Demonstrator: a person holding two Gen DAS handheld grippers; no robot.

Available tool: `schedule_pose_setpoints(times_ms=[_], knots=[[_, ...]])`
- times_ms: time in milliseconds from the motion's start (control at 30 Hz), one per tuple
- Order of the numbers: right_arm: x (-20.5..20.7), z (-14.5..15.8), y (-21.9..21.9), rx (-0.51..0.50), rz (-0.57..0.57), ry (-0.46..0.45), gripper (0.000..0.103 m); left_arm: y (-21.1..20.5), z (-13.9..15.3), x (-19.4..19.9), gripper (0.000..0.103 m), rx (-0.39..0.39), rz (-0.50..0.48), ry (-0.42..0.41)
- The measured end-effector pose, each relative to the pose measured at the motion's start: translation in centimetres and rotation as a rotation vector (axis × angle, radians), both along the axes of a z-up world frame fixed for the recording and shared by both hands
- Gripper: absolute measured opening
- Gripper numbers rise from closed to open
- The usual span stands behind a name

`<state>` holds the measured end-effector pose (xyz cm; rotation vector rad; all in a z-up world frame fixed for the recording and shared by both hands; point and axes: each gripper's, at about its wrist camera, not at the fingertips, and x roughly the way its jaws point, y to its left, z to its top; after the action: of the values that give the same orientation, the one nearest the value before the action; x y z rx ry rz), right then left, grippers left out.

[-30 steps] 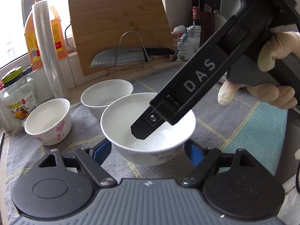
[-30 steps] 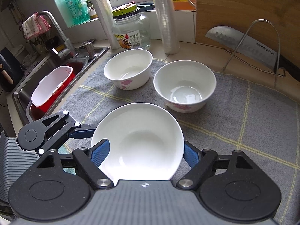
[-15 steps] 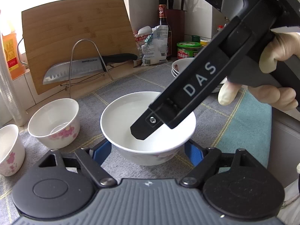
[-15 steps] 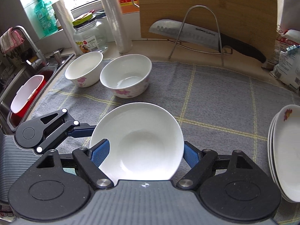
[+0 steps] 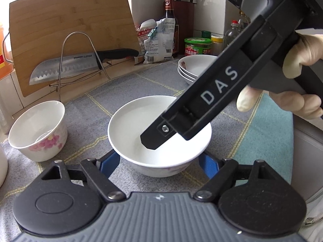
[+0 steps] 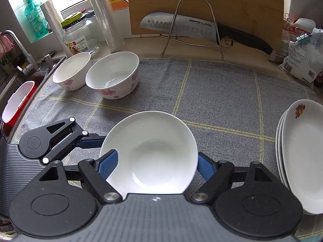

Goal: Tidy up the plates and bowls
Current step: 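Lift the white bowl with the right gripper toward the pink-flower bowl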

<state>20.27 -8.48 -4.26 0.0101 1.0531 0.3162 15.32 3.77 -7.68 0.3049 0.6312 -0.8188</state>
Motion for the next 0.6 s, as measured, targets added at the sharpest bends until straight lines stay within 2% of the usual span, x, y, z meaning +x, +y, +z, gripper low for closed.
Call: schedule_pose_setpoints(times_ms=[167,267,300,600], knots=[[0.2,0.0,-0.2,0.004,-0.002,0.001,0.088,-0.1,-0.1,-0.1,0.085,-0.007,0.002,-0.001],[0.1,0.0,-0.1,-0.008,0.001,-0.01,0.094,0.2,0.1,-0.5,0.098,-0.028,0.0,-0.016],[0.1,0.0,-0.1,-0.02,-0.005,-0.019,0.1,0.3,0.2,-0.6,0.1,-0.034,0.002,-0.024],[-0.7,1.5,-0.4,-0.048,-0.024,-0.101,0.103,3.0,0.8,-1.5,0.102,-0.029,0.091,-0.017]])
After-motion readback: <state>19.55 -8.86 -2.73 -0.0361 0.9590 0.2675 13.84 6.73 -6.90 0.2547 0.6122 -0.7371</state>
